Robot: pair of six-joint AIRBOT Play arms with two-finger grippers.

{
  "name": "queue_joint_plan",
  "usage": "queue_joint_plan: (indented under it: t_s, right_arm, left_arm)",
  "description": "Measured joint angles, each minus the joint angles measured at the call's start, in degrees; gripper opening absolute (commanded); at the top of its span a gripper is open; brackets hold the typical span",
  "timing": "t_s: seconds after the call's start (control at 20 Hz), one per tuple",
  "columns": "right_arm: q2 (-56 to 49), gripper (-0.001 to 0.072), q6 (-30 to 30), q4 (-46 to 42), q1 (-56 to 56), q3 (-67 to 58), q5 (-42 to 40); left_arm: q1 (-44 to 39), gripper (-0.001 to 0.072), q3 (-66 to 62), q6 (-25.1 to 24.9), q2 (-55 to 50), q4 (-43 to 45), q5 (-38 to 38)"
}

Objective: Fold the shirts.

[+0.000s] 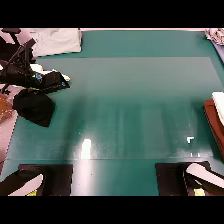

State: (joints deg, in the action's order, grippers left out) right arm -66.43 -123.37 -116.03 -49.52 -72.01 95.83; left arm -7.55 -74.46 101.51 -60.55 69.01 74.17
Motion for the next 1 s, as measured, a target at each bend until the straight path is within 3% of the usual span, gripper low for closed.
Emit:
queue_joint_plan:
  t_s: [0.05, 0.35, 0.45, 0.5, 0.55, 0.6, 0.7, 0.8, 0.85, 1.0]
  right_arm:
    - [0.24, 0.0679, 0.83, -0.79, -1.18, 1.07, -0.50]
    - [0.70, 0.0694, 4.81, -1.38, -5.60, -1.18, -4.33]
    - [1.62, 0.0565, 7.21, 3.69, -4.46, -5.73, -9.62]
    - [2.47, 0.0539, 9.29, 8.35, -3.45, -7.45, -13.33]
    - [3.65, 0.0539, 12.76, 14.71, -1.90, -8.87, -17.79]
    - [4.76, 0.0536, 17.09, 22.05, 0.07, -9.79, -21.86]
    - [6.75, 0.0396, 28.81, 38.58, 5.84, -10.49, -27.96]
    - [8.57, 0.0337, 40.30, 50.90, 13.94, -9.27, -29.77]
    - [9.49, 0.0240, 45.05, 55.23, 18.93, -7.54, -29.62]
    - [12.79, 0.0134, 55.15, 62.42, 33.24, 0.81, -29.09]
  left_arm:
    - [0.00, 0.0663, 0.00, -0.02, 0.00, 0.00, -0.02]
    - [0.00, 0.0663, 0.00, -0.33, 0.00, 0.09, -0.22]
    - [0.00, 0.0661, 0.00, -0.98, 0.00, 0.13, -0.37]
    - [0.00, 0.0536, 0.00, -1.46, 0.00, 0.13, -0.61]
    - [0.00, 0.0292, 0.00, -2.19, 0.00, 0.24, -0.90]
    - [0.00, 0.0137, 0.00, -3.26, 0.00, 0.48, -1.40]
    - [0.00, 0.0104, 0.31, -5.75, 0.52, 0.66, -2.75]
    - [0.00, 0.0104, 2.29, -7.41, 2.95, 0.83, -4.74]
    - [0.00, 0.0104, 4.28, -7.96, 5.03, 0.87, -6.29]
    - [0.00, 0.0105, 14.32, -8.92, 14.69, 0.98, -13.00]
